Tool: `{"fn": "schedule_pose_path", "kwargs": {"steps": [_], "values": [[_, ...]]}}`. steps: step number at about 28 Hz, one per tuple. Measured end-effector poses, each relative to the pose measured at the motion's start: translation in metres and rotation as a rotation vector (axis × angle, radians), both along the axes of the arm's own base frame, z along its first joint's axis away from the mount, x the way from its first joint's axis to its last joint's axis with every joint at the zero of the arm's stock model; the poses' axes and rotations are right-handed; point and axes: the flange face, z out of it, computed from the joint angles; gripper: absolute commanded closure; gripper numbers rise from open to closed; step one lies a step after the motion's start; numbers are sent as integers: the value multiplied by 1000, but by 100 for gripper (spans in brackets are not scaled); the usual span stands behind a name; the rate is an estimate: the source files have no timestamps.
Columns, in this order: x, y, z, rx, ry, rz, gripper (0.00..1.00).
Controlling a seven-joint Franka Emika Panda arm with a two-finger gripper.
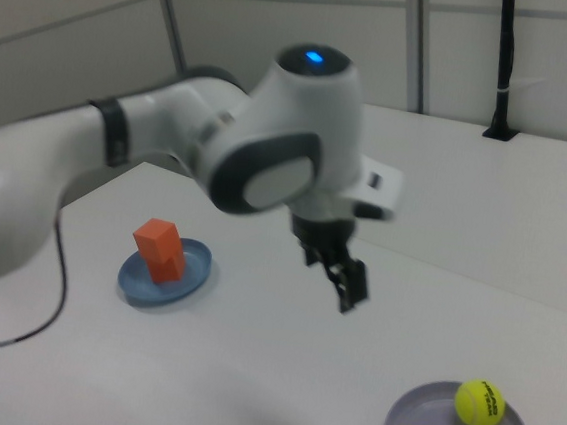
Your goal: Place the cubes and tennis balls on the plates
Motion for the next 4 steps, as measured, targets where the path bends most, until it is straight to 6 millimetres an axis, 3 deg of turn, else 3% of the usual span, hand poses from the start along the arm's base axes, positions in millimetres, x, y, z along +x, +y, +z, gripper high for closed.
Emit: {"fn": "schedule_pose_path", "kwargs": {"steps": [4], "values": [[-17, 28, 25, -9, 4, 44, 0]]}}
